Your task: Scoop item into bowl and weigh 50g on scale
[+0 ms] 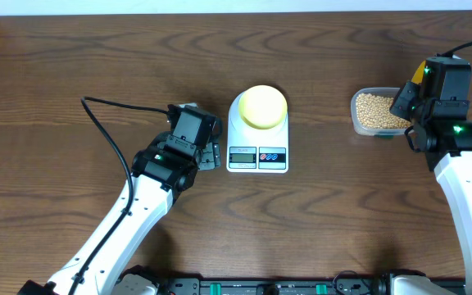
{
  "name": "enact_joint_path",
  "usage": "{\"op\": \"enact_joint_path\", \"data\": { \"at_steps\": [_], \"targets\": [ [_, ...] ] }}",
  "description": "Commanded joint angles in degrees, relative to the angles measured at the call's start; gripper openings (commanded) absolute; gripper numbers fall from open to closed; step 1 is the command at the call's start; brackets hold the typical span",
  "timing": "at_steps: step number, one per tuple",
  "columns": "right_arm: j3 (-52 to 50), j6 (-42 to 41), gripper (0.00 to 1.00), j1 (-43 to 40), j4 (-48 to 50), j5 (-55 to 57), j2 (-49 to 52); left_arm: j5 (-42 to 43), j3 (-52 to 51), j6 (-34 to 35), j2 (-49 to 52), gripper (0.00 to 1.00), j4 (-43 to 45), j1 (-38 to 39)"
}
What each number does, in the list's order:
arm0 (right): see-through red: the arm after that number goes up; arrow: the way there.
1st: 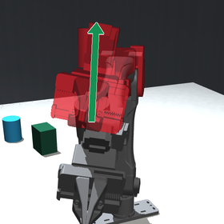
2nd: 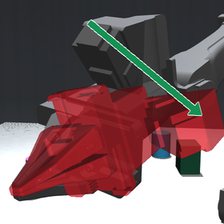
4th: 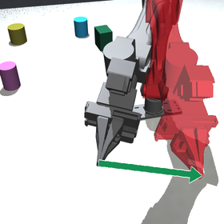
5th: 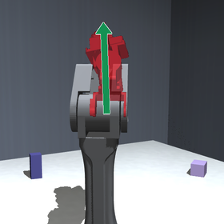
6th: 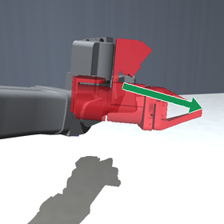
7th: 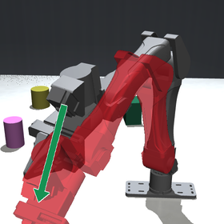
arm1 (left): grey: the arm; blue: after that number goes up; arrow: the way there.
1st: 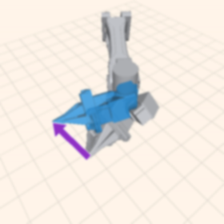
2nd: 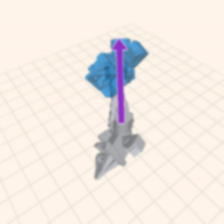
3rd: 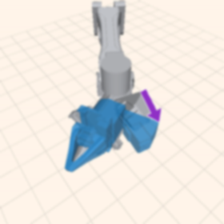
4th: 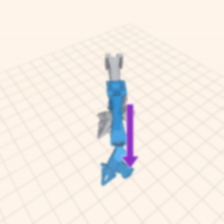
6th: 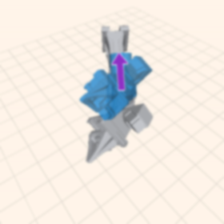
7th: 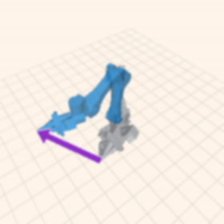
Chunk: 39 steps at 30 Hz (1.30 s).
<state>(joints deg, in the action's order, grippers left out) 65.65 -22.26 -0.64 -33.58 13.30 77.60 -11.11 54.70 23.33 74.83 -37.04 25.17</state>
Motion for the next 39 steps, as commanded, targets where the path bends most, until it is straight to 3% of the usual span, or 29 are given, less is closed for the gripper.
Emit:
{"op": "enact_joint_path", "data": {
  "at_steps": [1, 14, 24, 32, 33, 34, 39],
  "targets": [
    [1.0, 1.2, 0.01, -0.2, 0.0, 0.0, 0.4, -1.4, 0.6, -0.2, -0.3, 0.81, 0.0, -0.2],
    [1.0, 1.1, 0.01, -0.2, 1.2, -0.4, 0.4, -1.4, 0.6, -0.1, -0.3, 0.81, 0.0, -0.2],
    [1.0, 4.1, 0.01, -0.2, 9.4, -0.4, 0.4, -1.4, 0.6, -0.3, -0.3, 0.81, -0.5, -0.2],
    [1.0, 4.1, 0.01, -0.2, 10.0, -0.4, 0.4, -1.2, 0.6, -0.1, -0.3, 0.81, 2.1, -0.2],
    [1.0, 4.1, 0.01, -0.2, 10.0, -0.4, 0.4, 0.0, 0.6, -0.1, -0.3, 0.81, 3.3, -0.2],
    [1.0, 4.1, 0.01, -0.2, 10.0, -0.4, 0.4, 4.7, 0.6, -0.1, -0.3, 0.98, 5.9, -0.2],
    [1.0, 4.1, 0.01, -0.2, 10.0, -0.4, 0.4, 19.2, 0.6, -0.1, -0.3, 0.98, 9.4, -0.2]
  ]
}}
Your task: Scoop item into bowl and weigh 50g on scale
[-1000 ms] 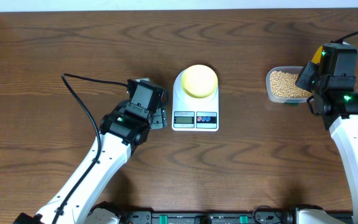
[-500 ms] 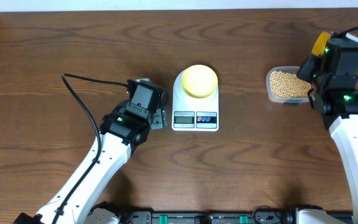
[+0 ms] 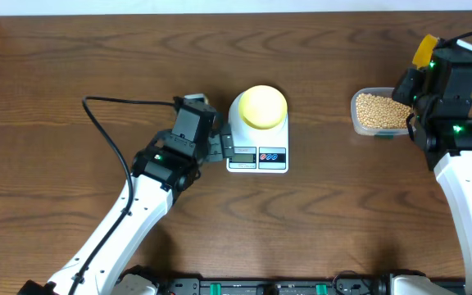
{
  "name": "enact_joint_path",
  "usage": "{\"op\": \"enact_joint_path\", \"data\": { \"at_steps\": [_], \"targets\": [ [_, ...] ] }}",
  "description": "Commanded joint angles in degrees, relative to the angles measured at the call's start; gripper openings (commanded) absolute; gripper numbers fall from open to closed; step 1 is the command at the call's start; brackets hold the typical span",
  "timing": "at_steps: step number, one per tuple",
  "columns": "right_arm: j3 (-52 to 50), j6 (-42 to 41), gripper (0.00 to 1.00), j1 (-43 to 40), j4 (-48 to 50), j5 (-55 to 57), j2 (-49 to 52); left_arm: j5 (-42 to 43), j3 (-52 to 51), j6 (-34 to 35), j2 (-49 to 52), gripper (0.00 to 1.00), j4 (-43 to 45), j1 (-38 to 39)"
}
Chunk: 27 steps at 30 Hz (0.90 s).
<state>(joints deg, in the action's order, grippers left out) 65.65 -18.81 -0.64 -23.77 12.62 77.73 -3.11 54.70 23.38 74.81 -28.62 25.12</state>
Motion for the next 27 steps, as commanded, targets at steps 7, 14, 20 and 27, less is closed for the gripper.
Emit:
{"op": "enact_joint_path", "data": {
  "at_steps": [7, 14, 20, 27],
  "targets": [
    [1.0, 0.6, 0.01, -0.2, 0.6, 0.3, 0.3, 17.4, 0.6, -0.2, 0.4, 0.98, 1.6, -0.1],
    [1.0, 0.4, 0.01, -0.1, -0.3, -1.3, 0.3, 15.5, 0.6, -0.4, 6.1, 0.98, 2.0, 3.0],
    [1.0, 0.4, 0.01, -0.1, -0.4, -1.4, 0.3, 0.6, 0.6, 2.3, 9.3, 0.98, 2.1, 9.0],
    [1.0, 0.4, 0.01, -0.1, -0.5, -1.5, 0.3, -6.9, 0.7, 2.2, 9.9, 0.98, 4.5, 13.2]
  ]
}}
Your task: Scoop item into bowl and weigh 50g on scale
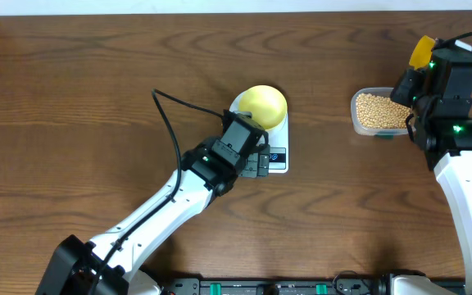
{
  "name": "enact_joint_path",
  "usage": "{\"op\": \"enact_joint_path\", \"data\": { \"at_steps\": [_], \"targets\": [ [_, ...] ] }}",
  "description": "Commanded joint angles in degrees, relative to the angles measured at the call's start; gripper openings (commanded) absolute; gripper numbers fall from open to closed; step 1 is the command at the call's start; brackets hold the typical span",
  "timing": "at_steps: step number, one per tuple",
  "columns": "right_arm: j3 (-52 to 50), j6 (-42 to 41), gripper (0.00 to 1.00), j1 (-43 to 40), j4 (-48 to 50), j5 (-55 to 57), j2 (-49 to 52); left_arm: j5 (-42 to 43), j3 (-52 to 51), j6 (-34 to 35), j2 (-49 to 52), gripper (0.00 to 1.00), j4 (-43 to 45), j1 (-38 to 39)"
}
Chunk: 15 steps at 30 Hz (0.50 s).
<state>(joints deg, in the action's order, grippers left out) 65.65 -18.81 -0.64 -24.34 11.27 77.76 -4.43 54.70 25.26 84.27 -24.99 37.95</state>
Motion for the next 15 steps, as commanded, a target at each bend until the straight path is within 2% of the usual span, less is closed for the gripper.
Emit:
{"op": "enact_joint_path", "data": {
  "at_steps": [1, 4, 15],
  "targets": [
    [1.0, 0.4, 0.01, -0.1, 0.0, -0.6, 0.3, -6.0, 0.7, 0.3, 1.2, 0.98, 1.7, 0.4],
    [1.0, 0.4, 0.01, -0.1, 0.1, -2.0, 0.3, -8.3, 0.7, 0.3, 3.6, 0.98, 2.6, 0.4],
    [1.0, 0.5, 0.01, -0.1, 0.1, -2.2, 0.3, -8.3, 0.7, 0.6, 10.1, 0.98, 7.4, 1.0]
  ]
}}
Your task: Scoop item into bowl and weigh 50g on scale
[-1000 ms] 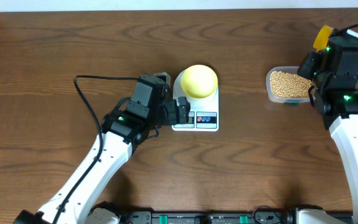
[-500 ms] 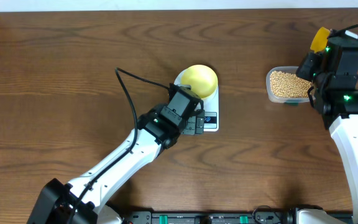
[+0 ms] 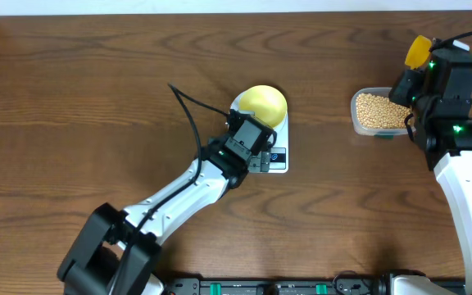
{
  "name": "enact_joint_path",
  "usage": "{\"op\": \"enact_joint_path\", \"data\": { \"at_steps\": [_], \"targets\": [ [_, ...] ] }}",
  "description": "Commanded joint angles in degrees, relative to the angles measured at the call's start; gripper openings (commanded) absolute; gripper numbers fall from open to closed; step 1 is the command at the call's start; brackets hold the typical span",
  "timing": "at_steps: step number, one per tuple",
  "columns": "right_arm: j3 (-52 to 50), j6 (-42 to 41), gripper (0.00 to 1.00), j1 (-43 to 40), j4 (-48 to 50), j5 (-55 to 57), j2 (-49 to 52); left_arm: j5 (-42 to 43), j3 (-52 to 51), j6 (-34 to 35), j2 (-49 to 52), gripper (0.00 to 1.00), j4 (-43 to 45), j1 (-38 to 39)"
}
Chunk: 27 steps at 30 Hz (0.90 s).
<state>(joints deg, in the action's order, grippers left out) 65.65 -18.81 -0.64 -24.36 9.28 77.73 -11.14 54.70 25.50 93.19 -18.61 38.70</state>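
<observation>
A white scale (image 3: 279, 129) stands mid-table with a yellow bowl (image 3: 264, 103) on its platform. My left gripper (image 3: 261, 158) is low over the scale's front panel, covering the display; its fingers look shut with nothing in them. Only the button end of the panel (image 3: 279, 156) shows. My right gripper (image 3: 406, 83) is shut on a yellow scoop (image 3: 418, 51), held at the right end of a clear tub of tan beans (image 3: 374, 111). The scoop's yellow end sticks up beyond the tub's far corner; what it carries is hidden.
The left arm's black cable (image 3: 193, 111) loops over the table left of the scale. The right arm (image 3: 465, 180) runs down the right edge. Bare brown wood (image 3: 97, 74) lies left of the scale and between scale and tub.
My left gripper has shifted a little right and farther over the scale's front panel, the arm stretched more. The yellow scoop end sits slightly higher in the view; the right arm has barely moved.
At first my left gripper rested left of the scale and the right one held the scoop down in the bean tub. Then the left touched the scale's left edge and the scoop stood higher. Later the left covered the display, where it now stays.
</observation>
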Motion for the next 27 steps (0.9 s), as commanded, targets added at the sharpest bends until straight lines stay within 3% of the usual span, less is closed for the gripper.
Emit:
{"op": "enact_joint_path", "data": {
  "at_steps": [1, 27],
  "targets": [
    [1.0, 0.5, 0.01, -0.1, 0.1, -0.2, 0.3, -1.6, 0.7, 0.6, 1.3, 0.98, 1.0, 0.3],
    [1.0, 0.5, 0.01, -0.1, 0.1, -0.2, 0.3, 1.0, 0.7, 0.5, 5.9, 0.98, 2.9, 0.3]
  ]
}}
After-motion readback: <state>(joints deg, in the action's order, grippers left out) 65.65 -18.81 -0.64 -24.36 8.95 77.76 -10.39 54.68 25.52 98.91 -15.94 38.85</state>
